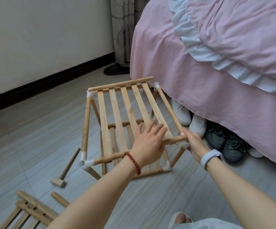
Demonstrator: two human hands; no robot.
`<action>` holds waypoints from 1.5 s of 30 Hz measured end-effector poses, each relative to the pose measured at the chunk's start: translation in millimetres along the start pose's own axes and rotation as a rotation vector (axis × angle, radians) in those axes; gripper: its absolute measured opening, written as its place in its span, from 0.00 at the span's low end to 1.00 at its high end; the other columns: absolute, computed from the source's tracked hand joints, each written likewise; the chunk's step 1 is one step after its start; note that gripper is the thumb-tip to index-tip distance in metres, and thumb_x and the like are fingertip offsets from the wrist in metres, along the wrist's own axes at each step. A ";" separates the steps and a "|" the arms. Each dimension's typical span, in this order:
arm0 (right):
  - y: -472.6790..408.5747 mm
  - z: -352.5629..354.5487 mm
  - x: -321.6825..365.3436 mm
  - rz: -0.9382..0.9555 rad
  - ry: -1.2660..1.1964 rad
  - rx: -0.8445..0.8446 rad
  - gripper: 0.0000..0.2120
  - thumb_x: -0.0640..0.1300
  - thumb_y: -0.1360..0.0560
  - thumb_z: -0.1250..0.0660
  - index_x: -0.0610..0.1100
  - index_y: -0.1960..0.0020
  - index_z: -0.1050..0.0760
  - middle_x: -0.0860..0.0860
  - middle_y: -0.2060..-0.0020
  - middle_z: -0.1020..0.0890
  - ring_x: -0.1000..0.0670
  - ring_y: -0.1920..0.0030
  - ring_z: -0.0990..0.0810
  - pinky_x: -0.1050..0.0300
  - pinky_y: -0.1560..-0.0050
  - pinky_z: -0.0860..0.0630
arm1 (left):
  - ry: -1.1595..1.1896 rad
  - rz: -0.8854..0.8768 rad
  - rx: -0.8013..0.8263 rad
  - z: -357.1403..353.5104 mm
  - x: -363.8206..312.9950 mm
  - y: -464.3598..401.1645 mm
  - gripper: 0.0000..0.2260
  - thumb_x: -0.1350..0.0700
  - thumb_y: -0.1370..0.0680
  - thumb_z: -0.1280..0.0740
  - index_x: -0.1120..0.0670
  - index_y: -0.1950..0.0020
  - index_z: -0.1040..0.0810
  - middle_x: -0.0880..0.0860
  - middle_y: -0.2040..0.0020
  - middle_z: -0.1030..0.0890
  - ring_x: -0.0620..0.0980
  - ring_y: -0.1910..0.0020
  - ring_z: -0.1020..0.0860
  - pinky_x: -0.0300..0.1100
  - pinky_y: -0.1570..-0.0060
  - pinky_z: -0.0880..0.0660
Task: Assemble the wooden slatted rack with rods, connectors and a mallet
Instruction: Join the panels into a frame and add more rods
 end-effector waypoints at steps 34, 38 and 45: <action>-20.1 14.1 0.8 0.181 0.040 -0.089 0.17 0.51 0.19 0.45 0.38 0.49 0.25 0.53 0.64 0.25 0.54 0.61 0.26 0.60 0.56 0.30 | 0.032 -0.217 0.057 -54.1 -29.6 -43.5 0.14 0.48 0.19 0.41 0.54 0.40 0.25 0.51 0.43 0.28 0.49 0.38 0.34 0.43 0.47 0.29; -16.4 10.0 4.5 0.198 0.078 -0.104 0.20 0.51 0.18 0.47 0.36 0.46 0.25 0.52 0.61 0.24 0.52 0.57 0.25 0.61 0.55 0.29 | 0.075 -0.219 0.019 -54.5 -25.7 -42.3 0.13 0.49 0.20 0.39 0.56 0.43 0.24 0.53 0.45 0.27 0.51 0.39 0.33 0.46 0.46 0.26; -10.6 6.1 9.9 0.233 0.144 -0.140 0.19 0.49 0.17 0.49 0.35 0.44 0.27 0.52 0.63 0.26 0.57 0.62 0.27 0.68 0.61 0.31 | 0.107 -0.206 0.033 -58.7 -20.7 -41.4 0.13 0.52 0.20 0.38 0.58 0.42 0.23 0.53 0.43 0.26 0.50 0.36 0.33 0.43 0.37 0.31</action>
Point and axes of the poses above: each hand's wrist, its own y-axis away from the middle knuckle, its own z-axis out of the back of the hand, x = y × z, the point moved 9 cm from there along -y, towards the middle knuckle
